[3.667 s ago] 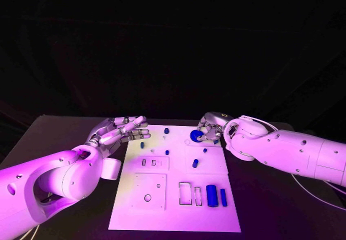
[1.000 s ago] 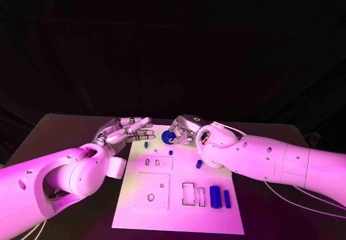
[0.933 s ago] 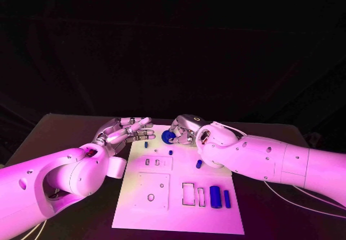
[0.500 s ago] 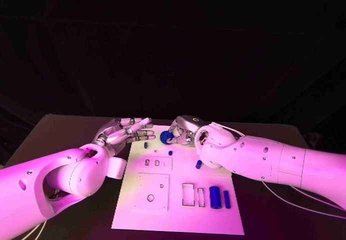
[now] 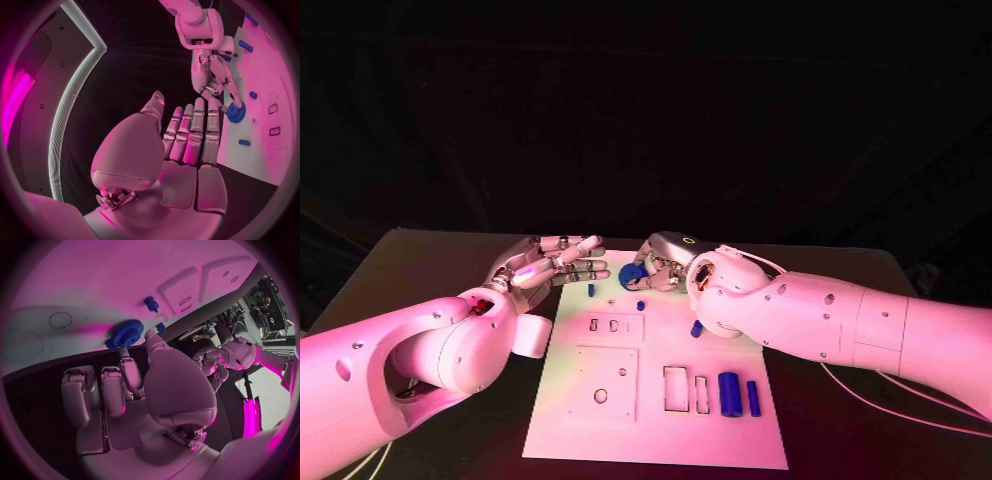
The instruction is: Assemble the parts on the task board
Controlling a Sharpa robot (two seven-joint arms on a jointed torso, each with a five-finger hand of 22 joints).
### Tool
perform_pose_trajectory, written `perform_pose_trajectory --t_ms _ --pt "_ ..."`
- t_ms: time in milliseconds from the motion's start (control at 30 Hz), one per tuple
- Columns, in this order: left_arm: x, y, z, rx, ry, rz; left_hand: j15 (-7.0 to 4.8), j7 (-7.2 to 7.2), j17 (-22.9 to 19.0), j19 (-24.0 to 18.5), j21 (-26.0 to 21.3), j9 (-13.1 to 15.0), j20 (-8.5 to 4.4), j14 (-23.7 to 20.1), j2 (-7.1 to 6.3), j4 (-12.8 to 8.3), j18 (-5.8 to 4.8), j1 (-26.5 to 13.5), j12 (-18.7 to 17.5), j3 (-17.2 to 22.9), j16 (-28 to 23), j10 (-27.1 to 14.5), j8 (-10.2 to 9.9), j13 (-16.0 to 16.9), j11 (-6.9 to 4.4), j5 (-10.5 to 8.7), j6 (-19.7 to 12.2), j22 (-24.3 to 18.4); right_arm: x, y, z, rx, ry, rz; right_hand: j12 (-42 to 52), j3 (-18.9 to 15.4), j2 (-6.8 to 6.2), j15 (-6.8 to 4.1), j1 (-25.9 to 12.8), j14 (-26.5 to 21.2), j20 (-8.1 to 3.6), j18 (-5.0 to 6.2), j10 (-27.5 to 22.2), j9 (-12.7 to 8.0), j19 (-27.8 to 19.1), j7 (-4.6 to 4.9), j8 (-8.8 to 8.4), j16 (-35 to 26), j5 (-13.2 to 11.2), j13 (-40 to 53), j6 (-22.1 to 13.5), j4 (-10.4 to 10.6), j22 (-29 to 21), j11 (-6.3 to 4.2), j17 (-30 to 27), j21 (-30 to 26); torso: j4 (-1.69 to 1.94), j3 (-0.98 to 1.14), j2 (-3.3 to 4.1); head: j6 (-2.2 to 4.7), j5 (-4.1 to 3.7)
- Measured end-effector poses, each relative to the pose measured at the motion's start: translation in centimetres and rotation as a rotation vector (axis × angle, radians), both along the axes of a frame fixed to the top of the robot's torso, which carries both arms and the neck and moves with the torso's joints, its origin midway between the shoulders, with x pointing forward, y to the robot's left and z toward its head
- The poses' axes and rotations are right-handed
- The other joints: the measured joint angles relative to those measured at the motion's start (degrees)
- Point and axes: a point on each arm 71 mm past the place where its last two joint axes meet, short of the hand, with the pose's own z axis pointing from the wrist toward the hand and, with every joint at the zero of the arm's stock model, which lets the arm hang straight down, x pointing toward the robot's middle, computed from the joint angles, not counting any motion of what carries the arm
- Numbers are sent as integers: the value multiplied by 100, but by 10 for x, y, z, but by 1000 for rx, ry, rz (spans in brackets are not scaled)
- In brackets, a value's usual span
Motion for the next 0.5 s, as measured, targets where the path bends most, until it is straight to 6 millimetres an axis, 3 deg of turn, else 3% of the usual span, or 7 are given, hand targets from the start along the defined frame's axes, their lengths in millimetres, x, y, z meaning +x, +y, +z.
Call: perform_pose_trajectory --t_ms 267,400,500 --pt "0 0 0 0 0 1 0 0 0 0 0 0 0 0 0 0 0 0 0 0 0 0 0 0 0 0 0 0 2 -1 -1 -5 20 -2 0 -48 0 0 0 0 0 0 0 -5 0 1 0 0 37 22 -1 48 5 0 0 0 -3 1 0 -3 -1" --pt "0 0 0 0 0 1 0 0 -1 0 0 0 0 0 0 0 0 0 0 0 0 0 0 0 0 0 0 0 4 -3 -1 -4 24 -12 0 -103 0 21 0 21 0 0 0 -52 0 50 -129 0 199 15 -134 70 4 0 4 0 -2 1 0 3 -1" --pt "0 1 0 1 0 1 0 0 -1 0 0 0 0 0 0 0 0 0 0 0 0 0 0 0 0 0 0 -1 5 -4 -1 0 28 -15 0 -135 0 21 0 21 0 0 0 -62 0 58 -132 0 222 15 -142 70 4 0 4 0 0 3 0 7 -1"
